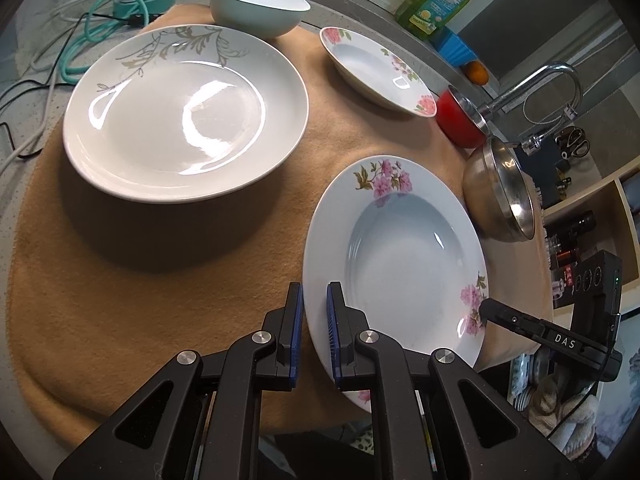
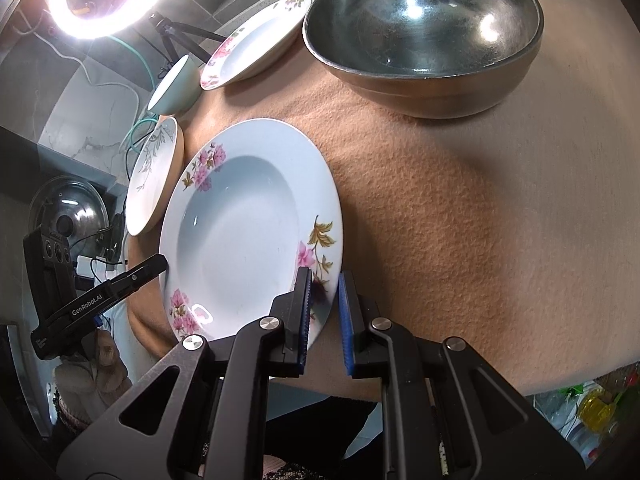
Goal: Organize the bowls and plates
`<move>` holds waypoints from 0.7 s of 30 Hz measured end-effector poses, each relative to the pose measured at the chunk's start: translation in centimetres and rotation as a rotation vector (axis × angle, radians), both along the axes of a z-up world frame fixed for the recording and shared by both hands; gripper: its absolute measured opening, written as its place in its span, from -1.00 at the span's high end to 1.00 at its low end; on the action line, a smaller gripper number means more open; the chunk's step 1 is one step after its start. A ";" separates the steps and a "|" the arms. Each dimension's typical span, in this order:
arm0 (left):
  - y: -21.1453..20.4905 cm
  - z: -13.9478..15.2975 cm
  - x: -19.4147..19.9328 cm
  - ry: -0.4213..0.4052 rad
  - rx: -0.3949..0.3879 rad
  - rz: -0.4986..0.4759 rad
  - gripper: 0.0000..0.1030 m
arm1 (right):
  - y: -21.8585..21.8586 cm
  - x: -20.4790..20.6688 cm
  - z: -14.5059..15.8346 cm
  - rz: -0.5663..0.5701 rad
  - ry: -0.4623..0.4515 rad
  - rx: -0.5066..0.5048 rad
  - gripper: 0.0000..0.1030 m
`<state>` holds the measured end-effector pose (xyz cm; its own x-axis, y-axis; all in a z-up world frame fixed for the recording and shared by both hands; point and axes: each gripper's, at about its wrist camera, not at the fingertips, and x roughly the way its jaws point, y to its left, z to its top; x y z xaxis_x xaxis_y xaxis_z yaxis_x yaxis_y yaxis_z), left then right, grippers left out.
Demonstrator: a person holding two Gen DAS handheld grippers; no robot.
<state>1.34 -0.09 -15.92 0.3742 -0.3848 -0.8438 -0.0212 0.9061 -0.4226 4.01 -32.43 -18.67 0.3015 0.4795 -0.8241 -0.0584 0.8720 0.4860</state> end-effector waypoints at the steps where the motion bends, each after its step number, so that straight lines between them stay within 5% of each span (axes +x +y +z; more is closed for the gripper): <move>1: 0.0 0.0 0.0 0.000 0.001 0.000 0.80 | 0.0 0.0 0.0 0.000 0.001 0.001 0.74; 19: -0.1 1.0 0.2 -0.020 0.043 -0.025 0.80 | 0.5 0.4 2.3 0.027 -0.085 -0.125 0.70; 21: 0.1 1.3 0.3 -0.028 0.044 -0.020 0.80 | 0.1 0.5 2.8 0.018 -0.102 -0.143 0.51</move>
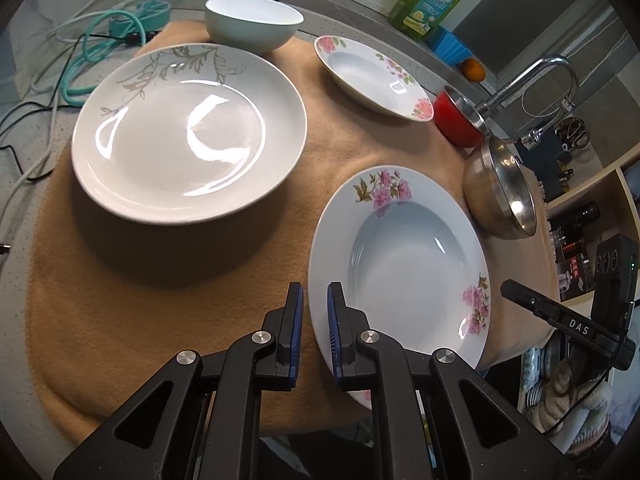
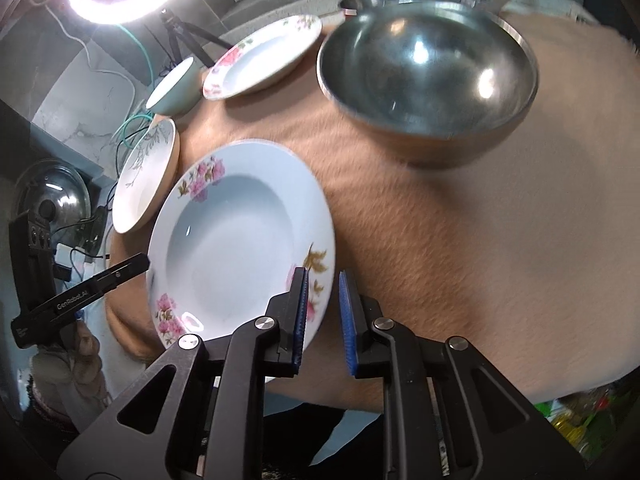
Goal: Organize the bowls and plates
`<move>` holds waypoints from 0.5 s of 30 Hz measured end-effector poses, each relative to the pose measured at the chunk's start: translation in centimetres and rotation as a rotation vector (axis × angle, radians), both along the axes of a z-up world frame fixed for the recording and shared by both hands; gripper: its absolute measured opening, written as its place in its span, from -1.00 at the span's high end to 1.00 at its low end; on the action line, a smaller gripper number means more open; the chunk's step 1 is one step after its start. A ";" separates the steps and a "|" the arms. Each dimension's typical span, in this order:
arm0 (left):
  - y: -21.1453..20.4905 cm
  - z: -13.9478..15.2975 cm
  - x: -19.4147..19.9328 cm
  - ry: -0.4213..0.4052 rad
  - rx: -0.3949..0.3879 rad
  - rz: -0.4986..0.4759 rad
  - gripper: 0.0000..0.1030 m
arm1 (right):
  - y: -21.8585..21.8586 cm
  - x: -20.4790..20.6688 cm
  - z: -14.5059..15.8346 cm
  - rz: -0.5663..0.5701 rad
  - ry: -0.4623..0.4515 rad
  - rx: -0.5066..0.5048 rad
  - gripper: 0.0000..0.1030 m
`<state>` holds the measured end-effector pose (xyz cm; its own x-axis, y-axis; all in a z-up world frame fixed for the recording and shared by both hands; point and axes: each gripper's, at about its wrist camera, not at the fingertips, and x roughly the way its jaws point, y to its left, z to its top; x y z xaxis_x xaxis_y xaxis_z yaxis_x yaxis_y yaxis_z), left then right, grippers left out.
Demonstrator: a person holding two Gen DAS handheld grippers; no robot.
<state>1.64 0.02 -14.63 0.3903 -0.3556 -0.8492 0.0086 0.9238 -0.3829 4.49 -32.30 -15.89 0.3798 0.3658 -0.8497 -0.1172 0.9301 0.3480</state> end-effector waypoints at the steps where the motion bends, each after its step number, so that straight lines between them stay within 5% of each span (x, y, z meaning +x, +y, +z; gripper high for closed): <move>1: 0.1 0.2 0.1 -0.005 0.002 0.002 0.80 | -0.2 0.1 0.3 -0.008 -0.010 -0.004 0.44; 15: 1.1 2.3 2.4 -0.069 0.009 0.034 0.80 | 0.2 2.3 4.7 0.018 -0.174 -0.056 0.23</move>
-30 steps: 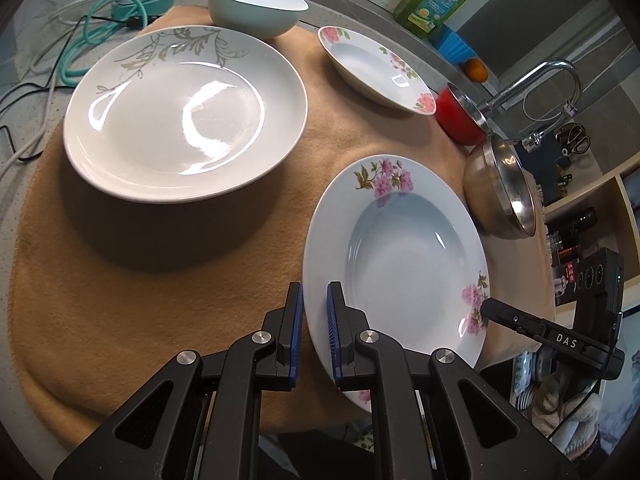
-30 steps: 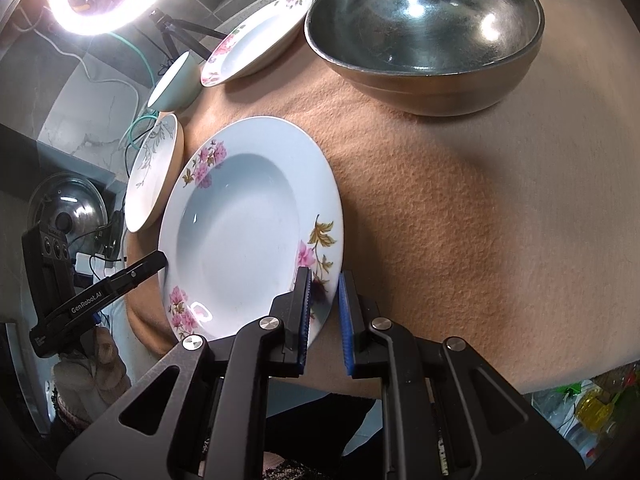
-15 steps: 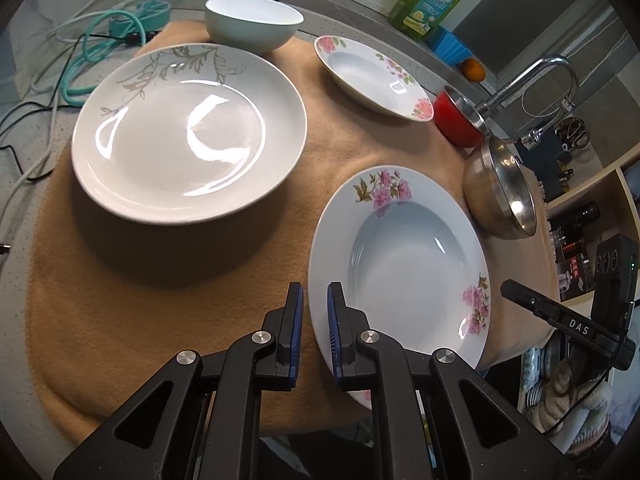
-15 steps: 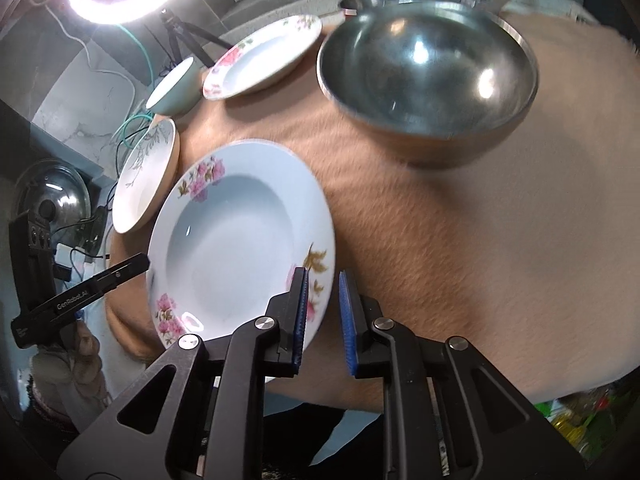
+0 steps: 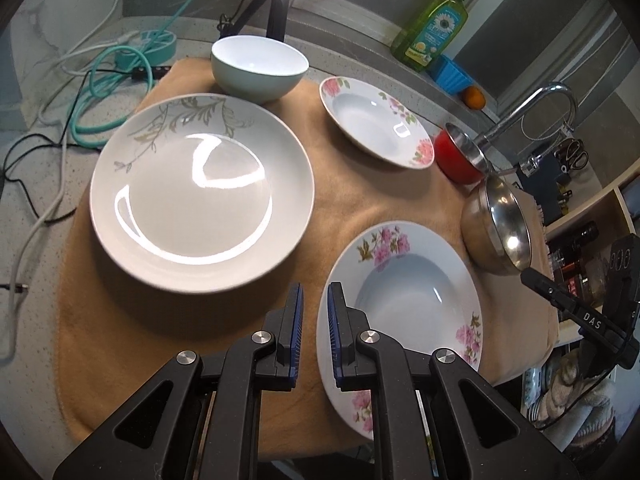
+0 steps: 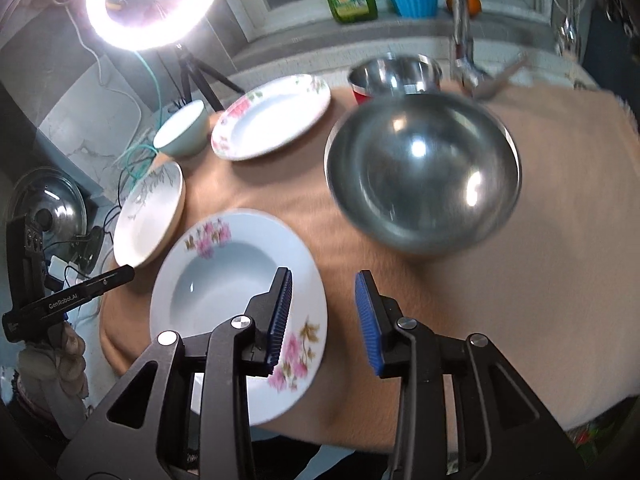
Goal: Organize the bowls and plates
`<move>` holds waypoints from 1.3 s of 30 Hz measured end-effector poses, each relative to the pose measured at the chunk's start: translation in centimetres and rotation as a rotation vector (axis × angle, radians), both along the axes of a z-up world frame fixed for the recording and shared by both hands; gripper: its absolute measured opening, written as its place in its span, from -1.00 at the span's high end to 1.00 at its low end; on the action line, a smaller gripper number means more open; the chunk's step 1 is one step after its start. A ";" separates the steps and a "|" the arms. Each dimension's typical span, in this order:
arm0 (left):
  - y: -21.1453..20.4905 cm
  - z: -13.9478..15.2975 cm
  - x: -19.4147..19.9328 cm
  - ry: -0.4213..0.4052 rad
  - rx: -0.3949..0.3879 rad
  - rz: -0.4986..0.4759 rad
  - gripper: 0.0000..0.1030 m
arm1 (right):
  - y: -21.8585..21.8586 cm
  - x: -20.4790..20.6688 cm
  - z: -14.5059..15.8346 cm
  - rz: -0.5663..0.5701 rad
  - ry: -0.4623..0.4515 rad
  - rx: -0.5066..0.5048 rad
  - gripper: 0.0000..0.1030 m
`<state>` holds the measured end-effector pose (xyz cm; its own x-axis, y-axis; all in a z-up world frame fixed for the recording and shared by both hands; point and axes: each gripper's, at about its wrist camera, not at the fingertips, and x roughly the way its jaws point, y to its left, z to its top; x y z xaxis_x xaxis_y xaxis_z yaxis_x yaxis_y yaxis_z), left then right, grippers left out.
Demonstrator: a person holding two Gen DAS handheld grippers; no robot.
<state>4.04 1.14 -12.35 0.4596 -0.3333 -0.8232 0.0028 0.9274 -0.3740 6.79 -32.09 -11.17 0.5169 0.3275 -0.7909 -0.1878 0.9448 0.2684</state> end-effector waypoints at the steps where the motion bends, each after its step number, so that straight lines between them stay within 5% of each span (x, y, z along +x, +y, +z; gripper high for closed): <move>1: 0.1 0.1 0.3 -0.003 0.000 0.005 0.78 | 0.1 0.2 0.4 0.003 -0.013 -0.001 0.20; 6: 0.2 1.0 2.3 -0.027 0.000 0.005 0.78 | 0.6 2.2 2.0 0.030 -0.053 0.034 -0.16; 19: -1.2 2.4 9.3 -0.054 -0.039 -0.015 0.78 | 3.0 10.2 5.2 0.126 -0.034 0.054 -0.19; 30: -2.1 0.5 13.4 0.025 -0.119 0.013 0.78 | 4.5 19.0 3.5 0.137 0.114 0.108 0.10; 39: -2.4 -1.2 15.4 0.075 -0.159 0.049 0.78 | 5.7 25.0 0.7 0.137 0.200 0.043 0.25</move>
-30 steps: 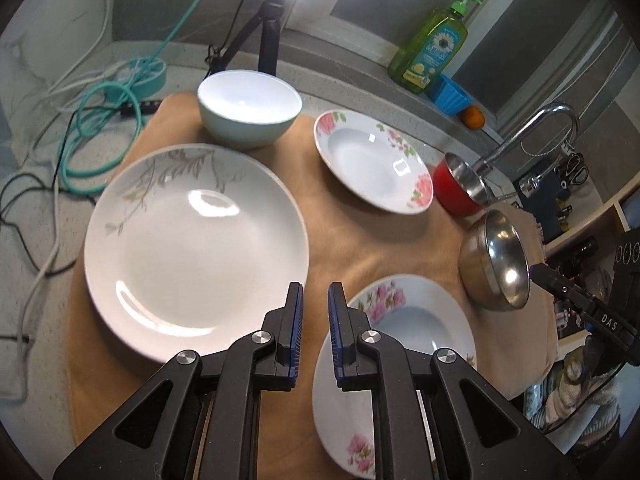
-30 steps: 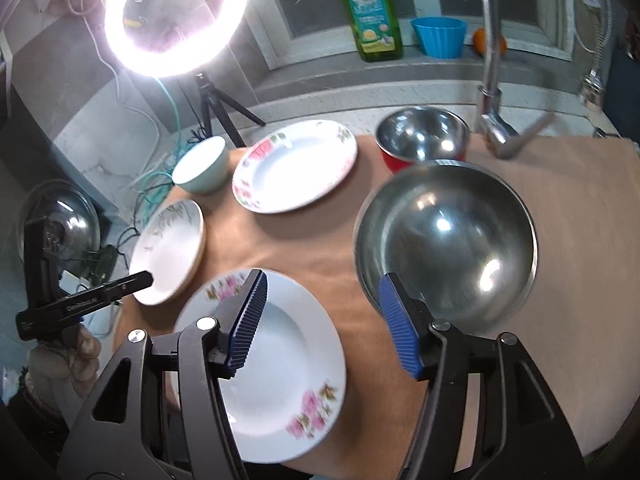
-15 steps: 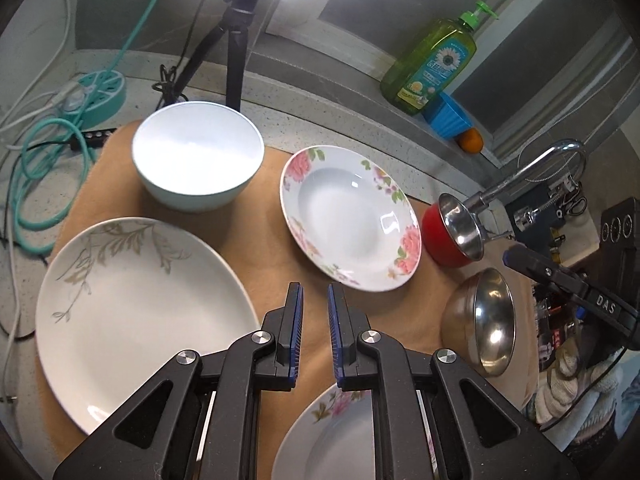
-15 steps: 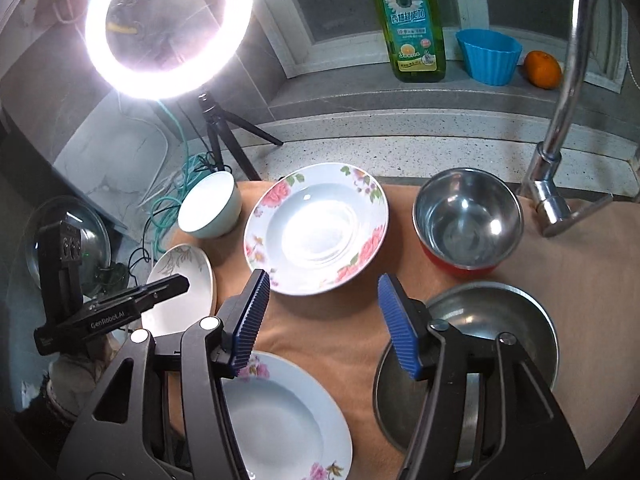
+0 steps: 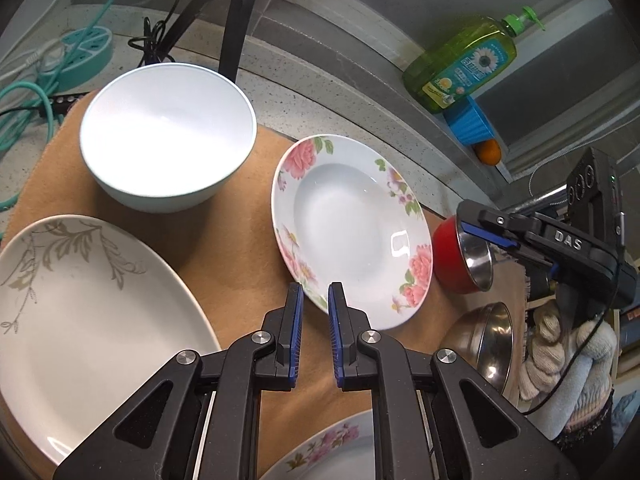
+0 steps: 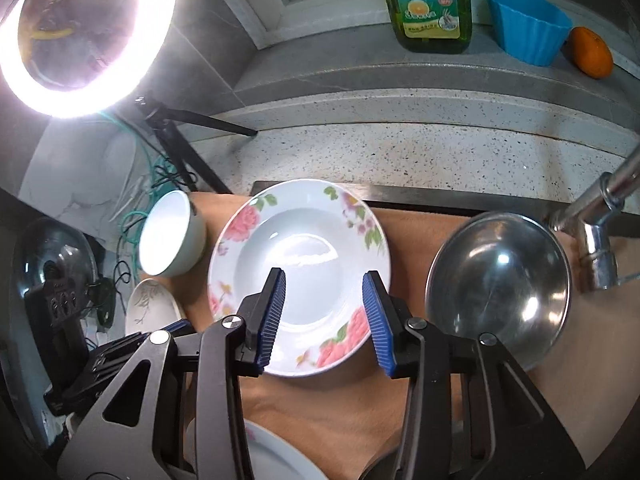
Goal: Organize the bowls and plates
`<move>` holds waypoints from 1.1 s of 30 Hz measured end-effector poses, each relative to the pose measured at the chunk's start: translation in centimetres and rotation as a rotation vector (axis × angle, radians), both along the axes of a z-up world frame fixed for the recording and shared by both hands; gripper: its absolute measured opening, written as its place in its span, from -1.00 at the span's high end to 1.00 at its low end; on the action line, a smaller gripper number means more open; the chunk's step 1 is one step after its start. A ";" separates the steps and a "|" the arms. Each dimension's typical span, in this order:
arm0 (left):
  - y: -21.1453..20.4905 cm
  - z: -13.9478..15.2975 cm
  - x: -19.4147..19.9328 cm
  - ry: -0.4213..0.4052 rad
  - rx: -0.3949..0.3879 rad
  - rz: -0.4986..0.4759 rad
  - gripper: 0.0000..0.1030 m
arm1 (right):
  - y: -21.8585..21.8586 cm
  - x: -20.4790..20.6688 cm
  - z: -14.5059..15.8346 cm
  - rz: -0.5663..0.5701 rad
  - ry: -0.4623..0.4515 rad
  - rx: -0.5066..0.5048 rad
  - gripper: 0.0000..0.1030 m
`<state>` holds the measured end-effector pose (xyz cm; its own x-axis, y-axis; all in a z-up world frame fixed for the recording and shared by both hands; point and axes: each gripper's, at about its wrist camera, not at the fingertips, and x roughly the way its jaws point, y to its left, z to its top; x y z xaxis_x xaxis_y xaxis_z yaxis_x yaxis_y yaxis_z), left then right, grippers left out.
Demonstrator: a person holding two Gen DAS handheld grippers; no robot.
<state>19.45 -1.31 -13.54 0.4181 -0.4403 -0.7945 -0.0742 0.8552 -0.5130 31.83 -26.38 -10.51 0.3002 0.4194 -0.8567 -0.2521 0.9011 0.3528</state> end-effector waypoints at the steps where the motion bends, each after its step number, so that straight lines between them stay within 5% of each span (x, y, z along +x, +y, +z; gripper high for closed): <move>1: 0.0 -0.1 0.2 0.003 -0.001 0.005 0.78 | 0.0 0.6 -0.4 -0.002 0.008 -0.004 0.27; 12: 0.5 -1.3 1.3 0.031 -0.015 0.037 0.78 | 0.3 4.8 -3.0 -0.009 0.061 -0.054 0.39; 33: 0.6 -2.3 2.8 0.054 -0.021 0.060 0.78 | 1.7 6.5 -5.4 0.012 0.097 -0.116 0.62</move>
<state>22.22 -0.66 -15.88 0.4009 -0.4327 -0.8075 -0.1533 0.8373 -0.5248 38.31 -24.71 -15.91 0.2097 0.3188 -0.9243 -0.2327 0.9344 0.2696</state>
